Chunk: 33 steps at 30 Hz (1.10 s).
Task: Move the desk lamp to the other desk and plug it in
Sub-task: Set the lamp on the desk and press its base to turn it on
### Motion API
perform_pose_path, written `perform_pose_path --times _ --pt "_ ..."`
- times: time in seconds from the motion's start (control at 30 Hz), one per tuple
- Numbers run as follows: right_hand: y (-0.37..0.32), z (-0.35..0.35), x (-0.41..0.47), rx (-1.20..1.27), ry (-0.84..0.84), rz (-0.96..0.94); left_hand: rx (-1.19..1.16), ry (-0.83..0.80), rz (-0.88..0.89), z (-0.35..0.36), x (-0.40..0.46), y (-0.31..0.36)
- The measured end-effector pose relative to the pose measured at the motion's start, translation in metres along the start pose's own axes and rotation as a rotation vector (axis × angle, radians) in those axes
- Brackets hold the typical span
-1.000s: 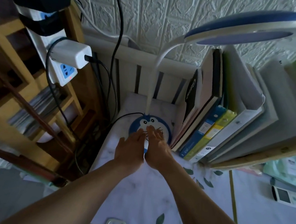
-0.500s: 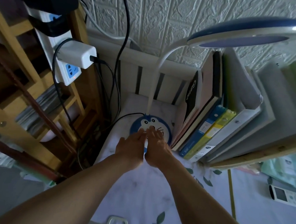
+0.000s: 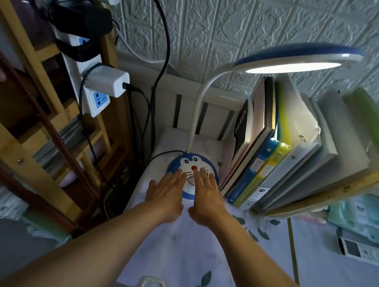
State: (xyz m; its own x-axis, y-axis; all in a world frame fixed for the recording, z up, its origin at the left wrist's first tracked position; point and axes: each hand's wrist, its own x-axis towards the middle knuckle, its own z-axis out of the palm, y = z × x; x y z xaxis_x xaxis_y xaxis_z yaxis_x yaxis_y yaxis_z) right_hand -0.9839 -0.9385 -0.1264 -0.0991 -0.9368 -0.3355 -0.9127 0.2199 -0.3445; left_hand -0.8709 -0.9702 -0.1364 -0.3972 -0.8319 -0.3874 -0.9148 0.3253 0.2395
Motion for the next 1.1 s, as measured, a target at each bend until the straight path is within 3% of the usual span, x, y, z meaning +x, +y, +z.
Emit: perform_pose_path --times 0.6,0.9,1.1 --pt "-0.002 0.014 0.026 -0.024 0.024 -0.022 0.014 -0.036 0.026 0.005 0.016 -0.007" --pt "-0.002 0.006 0.025 -0.217 0.091 -0.109 -0.103 0.001 0.057 0.006 0.014 -0.006" --pt "-0.006 -0.005 0.02 -0.199 -0.002 -0.09 0.0 -0.033 0.035 -0.008 0.013 -0.004"
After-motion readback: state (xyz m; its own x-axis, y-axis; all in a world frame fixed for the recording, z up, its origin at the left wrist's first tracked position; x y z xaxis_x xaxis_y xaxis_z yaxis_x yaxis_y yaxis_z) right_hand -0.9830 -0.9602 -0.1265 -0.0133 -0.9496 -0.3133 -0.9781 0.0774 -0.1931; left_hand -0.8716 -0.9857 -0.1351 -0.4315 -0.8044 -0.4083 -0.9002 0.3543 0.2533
